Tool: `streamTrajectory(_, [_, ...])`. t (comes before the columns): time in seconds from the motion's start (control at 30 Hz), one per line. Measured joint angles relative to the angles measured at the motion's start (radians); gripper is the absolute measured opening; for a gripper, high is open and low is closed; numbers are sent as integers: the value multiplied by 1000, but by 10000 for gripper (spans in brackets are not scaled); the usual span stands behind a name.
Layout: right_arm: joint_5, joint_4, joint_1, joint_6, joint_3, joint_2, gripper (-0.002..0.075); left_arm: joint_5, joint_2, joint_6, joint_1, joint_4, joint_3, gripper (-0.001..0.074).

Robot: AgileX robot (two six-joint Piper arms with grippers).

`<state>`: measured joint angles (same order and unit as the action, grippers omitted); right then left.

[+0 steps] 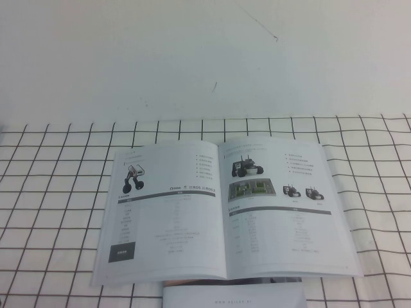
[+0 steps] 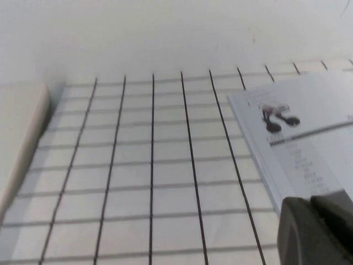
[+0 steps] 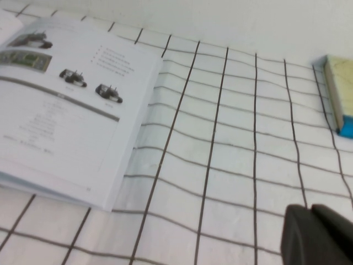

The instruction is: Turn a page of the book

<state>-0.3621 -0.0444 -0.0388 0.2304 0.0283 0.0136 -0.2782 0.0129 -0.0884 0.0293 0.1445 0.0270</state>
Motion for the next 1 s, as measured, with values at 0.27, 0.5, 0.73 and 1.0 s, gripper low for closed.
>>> streamTrajectory(0.27, [412, 0, 0, 2, 0, 0, -2, 403, 0, -5, 0, -39, 1, -3])
streamTrajectory(0.5, [936, -2, 0, 0, 0, 0, -2, 714, 0, 15, 0, -39, 1, -3])
streamTrajectory(0.73, [1239, -147, 0, -54, 0, 0, -2, 783, 0, 26, 0, -37, 1, -3])
streamTrajectory(1.0, [1294, -457, 0, -209, 0, 0, -2, 826, 0, 31, 0, -21, 1, -3])
